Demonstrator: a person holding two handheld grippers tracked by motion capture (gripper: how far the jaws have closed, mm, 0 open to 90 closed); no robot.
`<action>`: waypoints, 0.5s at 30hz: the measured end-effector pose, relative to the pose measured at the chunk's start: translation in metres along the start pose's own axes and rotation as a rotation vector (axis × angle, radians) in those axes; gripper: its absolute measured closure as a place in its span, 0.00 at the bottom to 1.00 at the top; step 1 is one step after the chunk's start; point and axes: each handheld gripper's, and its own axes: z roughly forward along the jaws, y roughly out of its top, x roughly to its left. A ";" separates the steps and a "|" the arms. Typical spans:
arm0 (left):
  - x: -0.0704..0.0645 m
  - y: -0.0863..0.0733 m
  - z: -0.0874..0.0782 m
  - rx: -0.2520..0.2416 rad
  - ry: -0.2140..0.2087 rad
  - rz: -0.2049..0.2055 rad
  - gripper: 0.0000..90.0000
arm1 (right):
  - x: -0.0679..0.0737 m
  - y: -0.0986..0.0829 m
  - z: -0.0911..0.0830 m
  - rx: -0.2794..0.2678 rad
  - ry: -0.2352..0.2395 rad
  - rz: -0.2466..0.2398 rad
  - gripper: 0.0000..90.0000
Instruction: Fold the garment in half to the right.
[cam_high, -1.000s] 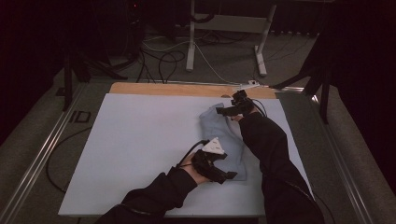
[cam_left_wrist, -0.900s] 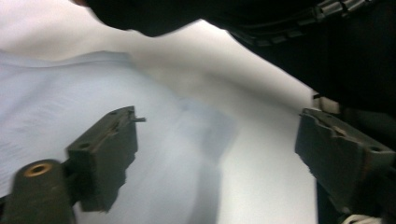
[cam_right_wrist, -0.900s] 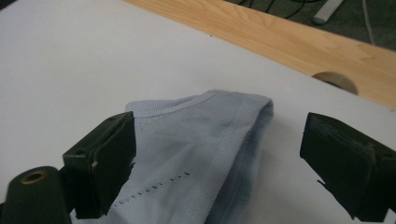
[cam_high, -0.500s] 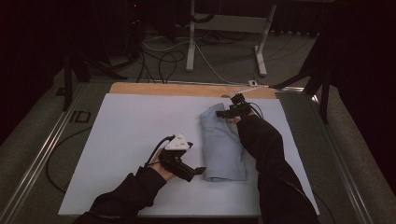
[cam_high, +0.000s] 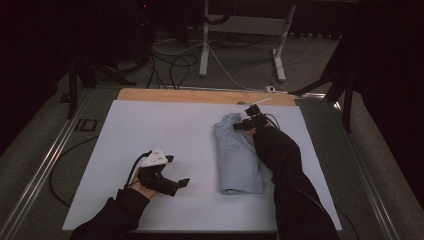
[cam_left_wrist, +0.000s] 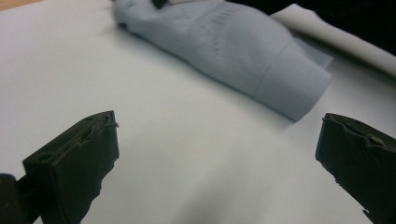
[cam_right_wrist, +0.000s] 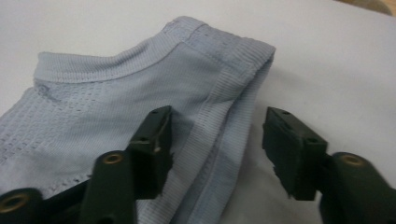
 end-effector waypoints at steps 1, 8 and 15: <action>0.000 0.000 0.000 0.000 0.000 0.000 0.00 | 0.000 0.000 0.000 0.000 0.000 0.000 0.54; 0.006 -0.014 -0.014 -0.012 0.043 -0.025 0.00 | 0.009 0.000 -0.005 0.008 -0.015 -0.069 0.91; 0.008 -0.026 -0.019 -0.062 0.091 -0.011 0.00 | 0.020 0.013 -0.020 -0.098 0.034 -0.091 0.93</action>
